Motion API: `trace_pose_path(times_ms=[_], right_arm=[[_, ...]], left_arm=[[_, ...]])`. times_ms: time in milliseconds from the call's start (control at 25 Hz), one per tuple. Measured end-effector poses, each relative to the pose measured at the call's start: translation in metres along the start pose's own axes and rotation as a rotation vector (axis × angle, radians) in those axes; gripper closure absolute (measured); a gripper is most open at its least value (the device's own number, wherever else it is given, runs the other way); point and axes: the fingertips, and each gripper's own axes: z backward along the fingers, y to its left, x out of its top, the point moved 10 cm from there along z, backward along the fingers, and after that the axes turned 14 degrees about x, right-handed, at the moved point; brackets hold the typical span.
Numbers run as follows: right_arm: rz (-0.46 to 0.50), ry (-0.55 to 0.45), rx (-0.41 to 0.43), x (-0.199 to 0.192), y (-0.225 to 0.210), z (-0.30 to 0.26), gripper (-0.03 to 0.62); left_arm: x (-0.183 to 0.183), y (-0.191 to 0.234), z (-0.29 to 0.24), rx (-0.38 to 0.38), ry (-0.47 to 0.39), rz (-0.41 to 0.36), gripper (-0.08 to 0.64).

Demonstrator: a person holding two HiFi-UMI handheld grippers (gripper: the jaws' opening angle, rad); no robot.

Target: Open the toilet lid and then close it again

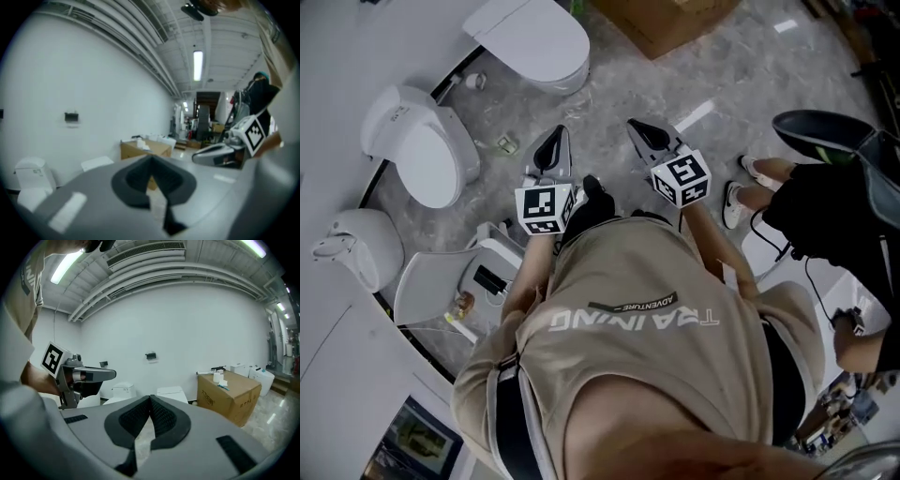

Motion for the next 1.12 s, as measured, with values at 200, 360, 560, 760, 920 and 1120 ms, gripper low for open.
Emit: trace_pose_path(times_ms=[200, 360, 560, 760, 920, 1120], right_arm=[[0.089, 0.026, -0.054, 0.030, -0.020, -0.051, 0.579], [-0.007, -0.007, -0.056, 0.039, -0.037, -0.077, 0.578], [-0.060, -0.003, -0.071, 0.044, -0.071, -0.091, 0.578], [-0.090, 0.024, -0.040, 0.040, -0.115, -0.112, 0.578], [-0.088, 0.054, 0.042, 0.045, -0.167, -0.137, 0.578], [0.023, 0.070, 0.159, 0.078, -0.248, -0.165, 0.578]], left_arm=[[0.003, 0.039, -0.045, -0.037, 0.012, 0.007, 0.555], [0.002, 0.058, -0.075, -0.072, 0.053, 0.013, 0.555], [0.008, 0.070, -0.107, -0.068, 0.061, 0.025, 0.555], [0.010, 0.071, -0.143, -0.036, 0.092, 0.023, 0.555], [0.024, 0.071, -0.183, 0.049, 0.131, 0.006, 0.555], [0.049, 0.067, -0.232, 0.191, 0.141, 0.044, 0.555]])
